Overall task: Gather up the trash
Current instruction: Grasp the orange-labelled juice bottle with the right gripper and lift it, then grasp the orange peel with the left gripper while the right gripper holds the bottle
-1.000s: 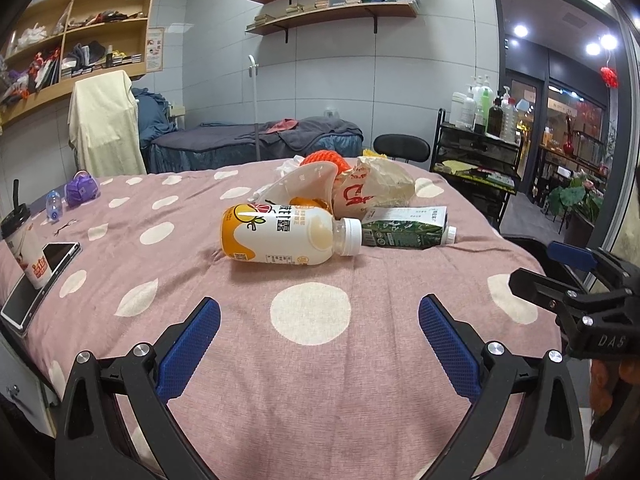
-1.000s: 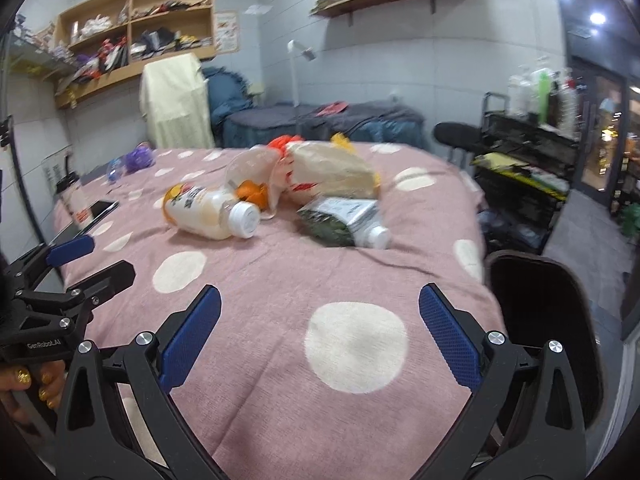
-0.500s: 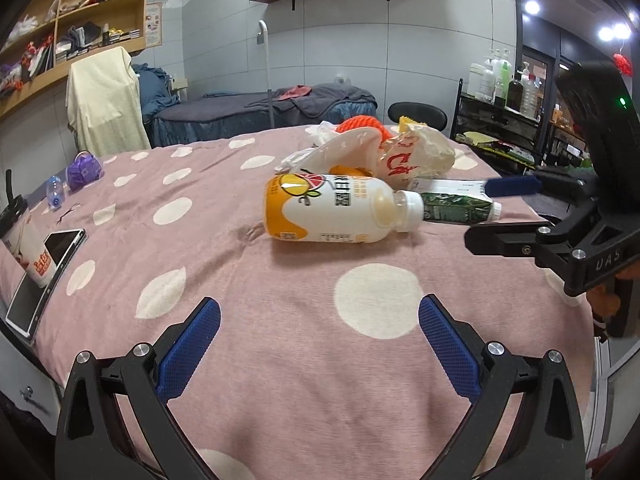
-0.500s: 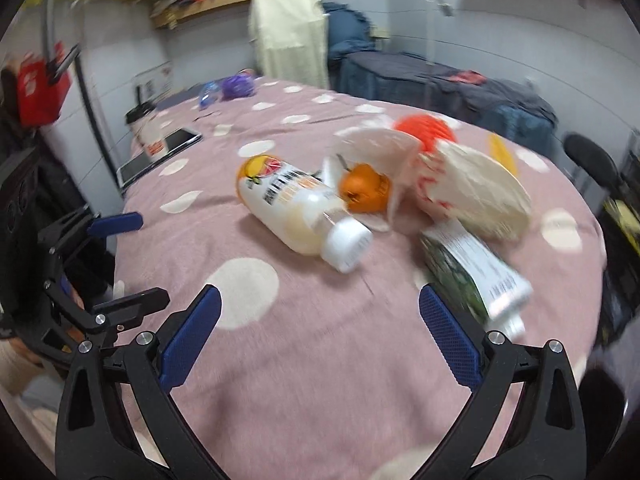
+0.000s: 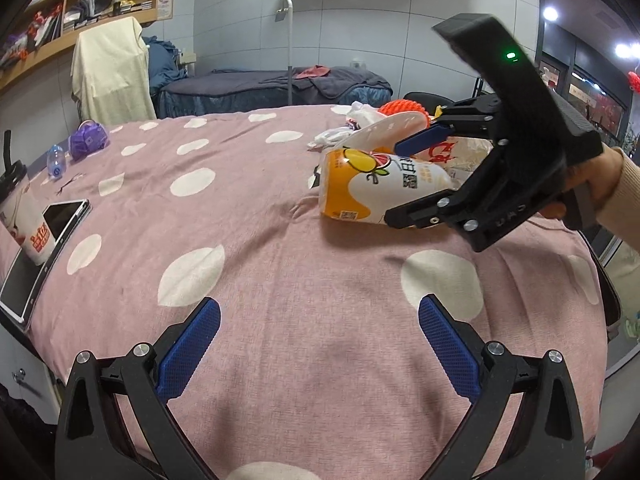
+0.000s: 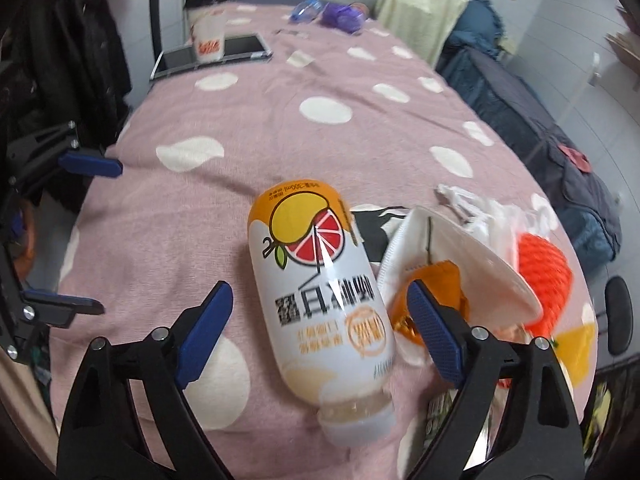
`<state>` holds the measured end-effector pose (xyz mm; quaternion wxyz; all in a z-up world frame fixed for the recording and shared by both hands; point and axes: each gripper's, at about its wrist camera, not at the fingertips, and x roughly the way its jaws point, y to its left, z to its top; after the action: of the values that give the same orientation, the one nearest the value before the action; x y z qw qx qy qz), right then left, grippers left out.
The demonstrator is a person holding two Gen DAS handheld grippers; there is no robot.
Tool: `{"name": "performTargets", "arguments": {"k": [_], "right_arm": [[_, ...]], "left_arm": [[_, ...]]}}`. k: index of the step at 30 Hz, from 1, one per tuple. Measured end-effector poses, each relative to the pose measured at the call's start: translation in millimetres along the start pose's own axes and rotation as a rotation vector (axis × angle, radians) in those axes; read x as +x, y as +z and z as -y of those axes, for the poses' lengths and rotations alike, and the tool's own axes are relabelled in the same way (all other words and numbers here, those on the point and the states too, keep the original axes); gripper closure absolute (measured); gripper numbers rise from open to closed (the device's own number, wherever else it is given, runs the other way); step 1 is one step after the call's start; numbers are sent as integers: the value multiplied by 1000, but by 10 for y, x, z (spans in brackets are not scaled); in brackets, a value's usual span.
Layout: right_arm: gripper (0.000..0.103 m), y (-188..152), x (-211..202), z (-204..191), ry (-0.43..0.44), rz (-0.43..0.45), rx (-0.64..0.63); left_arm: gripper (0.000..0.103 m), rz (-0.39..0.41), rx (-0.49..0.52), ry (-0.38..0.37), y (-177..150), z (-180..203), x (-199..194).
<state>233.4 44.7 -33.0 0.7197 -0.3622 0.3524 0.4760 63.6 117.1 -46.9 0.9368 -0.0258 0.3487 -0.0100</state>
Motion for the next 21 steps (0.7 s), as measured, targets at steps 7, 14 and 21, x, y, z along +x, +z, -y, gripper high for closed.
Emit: {"name": "performTargets", "arguments": {"k": [7, 14, 21], "right_arm": [[37, 102, 380, -20, 24, -110, -105], [39, 30, 215, 32, 61, -25, -14], [41, -374, -406, 212, 22, 146, 211]], "left_arm": [[6, -5, -4, -26, 41, -38, 65], [6, -30, -12, -87, 101, -39, 182], [25, -36, 78, -131, 313, 149, 338]]}}
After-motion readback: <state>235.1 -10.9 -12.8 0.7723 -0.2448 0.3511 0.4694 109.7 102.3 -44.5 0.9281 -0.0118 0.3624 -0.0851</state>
